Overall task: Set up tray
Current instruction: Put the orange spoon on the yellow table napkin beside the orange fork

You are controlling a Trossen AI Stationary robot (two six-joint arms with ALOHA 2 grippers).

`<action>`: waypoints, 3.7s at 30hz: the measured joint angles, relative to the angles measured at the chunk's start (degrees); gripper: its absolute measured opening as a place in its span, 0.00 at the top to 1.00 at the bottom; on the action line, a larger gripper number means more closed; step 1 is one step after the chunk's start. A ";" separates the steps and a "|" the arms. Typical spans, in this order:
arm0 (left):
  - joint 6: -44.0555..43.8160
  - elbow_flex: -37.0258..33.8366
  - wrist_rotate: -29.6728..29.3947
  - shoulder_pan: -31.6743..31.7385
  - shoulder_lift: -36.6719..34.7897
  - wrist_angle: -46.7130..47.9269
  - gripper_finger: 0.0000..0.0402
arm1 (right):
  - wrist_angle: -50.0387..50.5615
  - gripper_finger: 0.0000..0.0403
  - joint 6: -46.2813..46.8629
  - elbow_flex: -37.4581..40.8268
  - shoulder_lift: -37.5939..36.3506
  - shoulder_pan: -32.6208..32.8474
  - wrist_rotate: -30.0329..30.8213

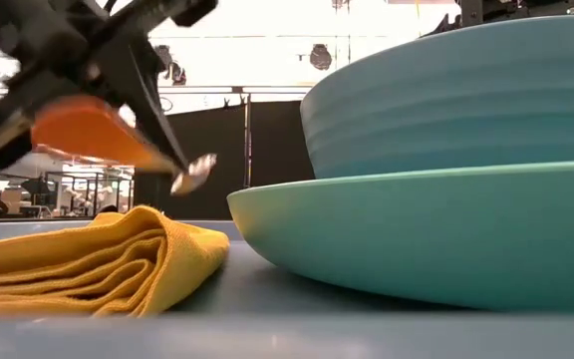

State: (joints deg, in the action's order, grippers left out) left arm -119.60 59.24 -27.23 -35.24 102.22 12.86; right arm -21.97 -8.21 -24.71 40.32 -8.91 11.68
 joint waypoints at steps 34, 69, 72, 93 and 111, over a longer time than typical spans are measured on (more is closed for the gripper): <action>2.09 0.00 3.46 1.11 3.27 -1.97 0.98 | 0.62 0.88 -1.49 0.00 -2.56 3.78 0.15; -7.22 -3.41 4.88 -2.37 3.25 -3.67 0.98 | 0.83 0.88 -1.68 0.00 -2.56 3.78 0.17; -8.02 -3.41 5.00 -2.70 3.25 -3.62 0.98 | 0.82 0.88 -1.62 0.00 -2.56 3.78 0.17; -6.63 -3.41 1.24 -1.30 3.08 -5.01 0.98 | 0.89 0.88 -1.51 0.00 -2.56 3.80 0.17; -6.26 -3.41 1.46 -1.31 3.08 -4.55 0.98 | 1.13 0.88 -1.68 0.00 -2.56 3.80 0.17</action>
State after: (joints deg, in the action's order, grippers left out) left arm -125.86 55.83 -25.77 -36.56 105.30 8.32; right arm -20.84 -9.89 -24.71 37.76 -5.10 11.86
